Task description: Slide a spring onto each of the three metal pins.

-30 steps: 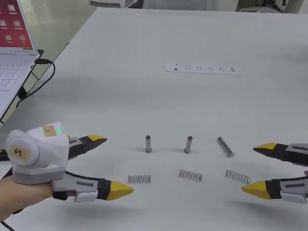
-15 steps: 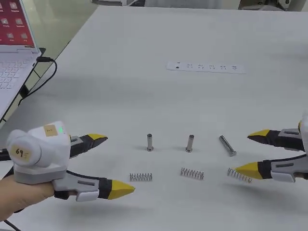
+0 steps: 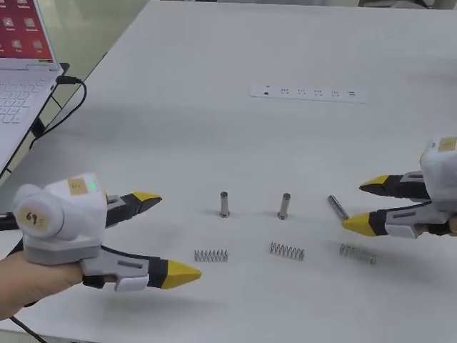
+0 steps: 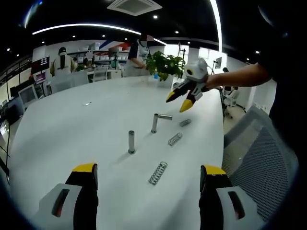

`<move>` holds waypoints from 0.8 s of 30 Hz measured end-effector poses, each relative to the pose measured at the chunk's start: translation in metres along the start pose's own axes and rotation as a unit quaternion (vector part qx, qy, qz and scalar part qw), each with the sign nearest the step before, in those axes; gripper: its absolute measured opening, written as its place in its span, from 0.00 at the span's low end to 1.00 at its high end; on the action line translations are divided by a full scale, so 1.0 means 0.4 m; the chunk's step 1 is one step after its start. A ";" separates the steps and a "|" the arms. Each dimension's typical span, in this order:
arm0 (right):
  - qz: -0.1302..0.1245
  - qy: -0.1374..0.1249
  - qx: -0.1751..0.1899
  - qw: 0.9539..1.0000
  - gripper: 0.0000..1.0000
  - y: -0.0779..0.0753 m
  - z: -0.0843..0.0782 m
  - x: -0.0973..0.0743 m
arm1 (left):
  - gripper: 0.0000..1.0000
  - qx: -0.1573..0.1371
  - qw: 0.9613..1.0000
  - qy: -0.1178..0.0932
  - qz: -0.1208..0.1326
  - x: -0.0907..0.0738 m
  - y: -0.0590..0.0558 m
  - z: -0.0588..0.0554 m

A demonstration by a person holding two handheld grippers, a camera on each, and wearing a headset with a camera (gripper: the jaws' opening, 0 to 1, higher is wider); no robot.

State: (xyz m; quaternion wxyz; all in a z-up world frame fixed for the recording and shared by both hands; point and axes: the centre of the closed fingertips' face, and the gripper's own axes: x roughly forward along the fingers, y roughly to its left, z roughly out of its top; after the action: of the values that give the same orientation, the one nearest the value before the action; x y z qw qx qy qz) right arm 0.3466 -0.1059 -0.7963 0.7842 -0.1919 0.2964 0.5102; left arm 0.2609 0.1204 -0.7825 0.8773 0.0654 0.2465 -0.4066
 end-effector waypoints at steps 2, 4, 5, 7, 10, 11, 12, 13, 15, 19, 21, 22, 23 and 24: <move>0.001 0.006 0.009 1.000 0.46 -0.003 -0.002 0.007 | 0.85 0.000 1.000 0.000 0.000 0.000 0.001 0.000; -0.001 0.013 0.012 1.000 0.44 -0.011 -0.007 0.014 | 0.85 0.000 1.000 -0.001 0.001 0.000 0.000 0.001; -0.001 0.016 0.015 1.000 0.43 -0.014 -0.010 0.018 | 0.85 0.000 1.000 -0.001 0.000 0.000 0.000 0.001; -0.002 0.021 0.025 0.999 0.41 -0.022 -0.013 0.025 | 0.85 0.000 1.000 0.000 -0.001 0.001 -0.002 0.001; -0.006 0.030 0.032 0.999 0.39 -0.034 -0.015 0.036 | 0.84 -0.001 1.000 0.000 -0.002 0.003 -0.004 -0.001; -0.007 0.033 0.034 0.999 0.37 -0.036 -0.017 0.038 | 0.84 -0.001 1.000 0.000 -0.002 0.004 -0.004 -0.001; -0.011 0.041 0.035 0.998 0.35 -0.041 -0.021 0.041 | 0.84 -0.001 1.000 0.000 -0.002 0.004 -0.004 -0.001; -0.017 0.054 0.033 0.998 0.33 -0.049 -0.028 0.044 | 0.84 -0.001 1.000 0.001 -0.001 0.004 -0.004 -0.002; -0.016 0.056 0.039 0.998 0.33 -0.052 -0.027 0.054 | 0.84 -0.002 1.000 0.001 0.000 0.004 -0.003 -0.004; -0.014 0.062 0.049 0.997 0.30 -0.052 -0.024 0.071 | 0.84 -0.003 1.000 0.001 0.001 0.001 -0.002 -0.007; -0.017 0.070 0.052 0.996 0.29 -0.054 -0.027 0.080 | 0.84 -0.004 1.000 0.002 0.002 -0.001 0.000 -0.008; -0.019 0.072 0.053 0.996 0.28 -0.056 -0.028 0.083 | 0.84 -0.004 1.000 0.002 0.002 -0.001 0.000 -0.008; -0.020 0.073 0.059 0.995 0.27 -0.058 -0.027 0.087 | 0.84 -0.004 1.000 0.002 0.002 -0.002 0.000 -0.009; -0.020 0.073 0.064 0.995 0.26 -0.059 -0.027 0.090 | 0.84 -0.004 1.000 0.002 0.003 -0.002 0.001 -0.009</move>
State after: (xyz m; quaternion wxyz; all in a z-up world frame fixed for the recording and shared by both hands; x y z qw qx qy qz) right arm 0.3761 -0.0974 -0.8283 0.7814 -0.1840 0.3808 0.4589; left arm 0.2593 0.1223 -0.7853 0.8782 0.0631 0.2497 -0.4031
